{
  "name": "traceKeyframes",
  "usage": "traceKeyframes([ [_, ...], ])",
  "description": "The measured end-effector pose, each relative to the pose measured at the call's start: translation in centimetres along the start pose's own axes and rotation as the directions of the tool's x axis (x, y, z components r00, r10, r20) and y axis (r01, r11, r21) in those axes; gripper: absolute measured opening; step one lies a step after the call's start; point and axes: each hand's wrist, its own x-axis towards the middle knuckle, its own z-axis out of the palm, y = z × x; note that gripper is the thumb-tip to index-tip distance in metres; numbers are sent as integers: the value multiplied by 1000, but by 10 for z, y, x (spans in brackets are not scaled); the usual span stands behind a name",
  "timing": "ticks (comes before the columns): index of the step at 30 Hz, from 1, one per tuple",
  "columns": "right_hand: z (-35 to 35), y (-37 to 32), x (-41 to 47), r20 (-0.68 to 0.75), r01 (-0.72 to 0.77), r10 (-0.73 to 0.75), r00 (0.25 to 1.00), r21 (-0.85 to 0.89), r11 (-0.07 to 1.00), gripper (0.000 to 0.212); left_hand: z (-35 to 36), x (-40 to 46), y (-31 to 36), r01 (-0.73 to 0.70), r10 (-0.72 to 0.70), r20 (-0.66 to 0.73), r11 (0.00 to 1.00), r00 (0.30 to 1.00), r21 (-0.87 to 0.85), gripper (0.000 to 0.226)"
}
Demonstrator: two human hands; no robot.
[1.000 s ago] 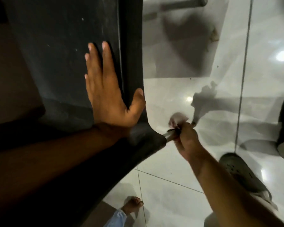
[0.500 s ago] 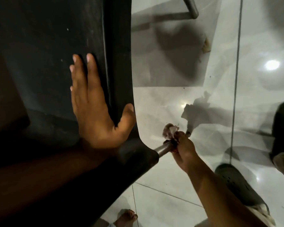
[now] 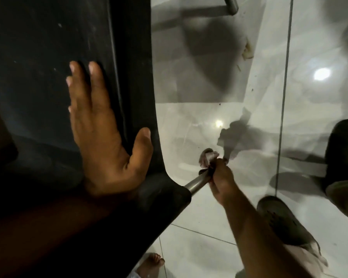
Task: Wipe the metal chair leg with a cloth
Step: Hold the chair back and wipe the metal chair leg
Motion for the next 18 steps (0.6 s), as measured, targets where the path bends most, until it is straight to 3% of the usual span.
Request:
traceKeyframes([
  [4,35,5,-89,163,-78,39,986,244,967,25,-5,0,9,54,-55,6,998,998,39,88],
  [8,38,5,-105,148,-99,55,987,309,946,21,-7,2,9,59,-60,22,998,998,35,86],
  [13,16,8,-36,-3,-28,29,1000,153,988,10,-6,2,8,46,-46,17,999,999,22,85],
  [18,-15,1,46,13,-36,37,999,-73,997,16,-3,2,-2,-24,24,6,1000,1000,19,89],
])
